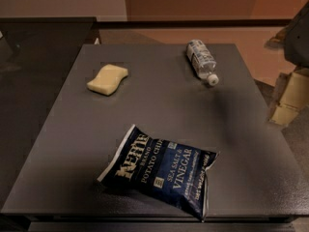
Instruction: Pick sponge
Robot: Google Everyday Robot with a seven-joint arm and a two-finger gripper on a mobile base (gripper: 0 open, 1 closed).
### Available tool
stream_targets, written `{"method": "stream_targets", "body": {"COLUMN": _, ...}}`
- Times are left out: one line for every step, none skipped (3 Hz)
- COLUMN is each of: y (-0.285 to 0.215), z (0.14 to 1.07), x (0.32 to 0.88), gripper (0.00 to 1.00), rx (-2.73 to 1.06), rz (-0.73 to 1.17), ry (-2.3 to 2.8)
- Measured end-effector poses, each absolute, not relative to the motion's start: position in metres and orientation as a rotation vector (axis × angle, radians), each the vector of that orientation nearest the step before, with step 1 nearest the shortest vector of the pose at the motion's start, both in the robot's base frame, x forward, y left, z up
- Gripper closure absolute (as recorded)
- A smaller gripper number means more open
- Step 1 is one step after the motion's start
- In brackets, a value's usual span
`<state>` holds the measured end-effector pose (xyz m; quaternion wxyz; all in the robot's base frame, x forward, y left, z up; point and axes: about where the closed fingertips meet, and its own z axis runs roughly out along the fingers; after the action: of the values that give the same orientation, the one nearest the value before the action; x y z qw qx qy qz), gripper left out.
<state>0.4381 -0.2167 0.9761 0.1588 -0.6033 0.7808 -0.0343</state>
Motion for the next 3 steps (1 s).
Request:
{"method": "stream_targets", "body": {"y": -0.217, "z": 0.976, "x": 0.438, "gripper": 0.0, "rx": -1.725, "rz": -0.098, "ry": 2.232}}
{"method": "stream_targets", "body": {"y": -0.198, "z": 0.973, "x": 0.444, "gripper": 0.0, "rx": -1.758, "rz": -0.049, "ry": 2.199}}
{"method": "stream_targets", "body": {"y": -0.165, "z": 0.966, "x": 0.455, "gripper": 0.0, "rx": -1.781, "rz": 0.042, "ry": 2.142}}
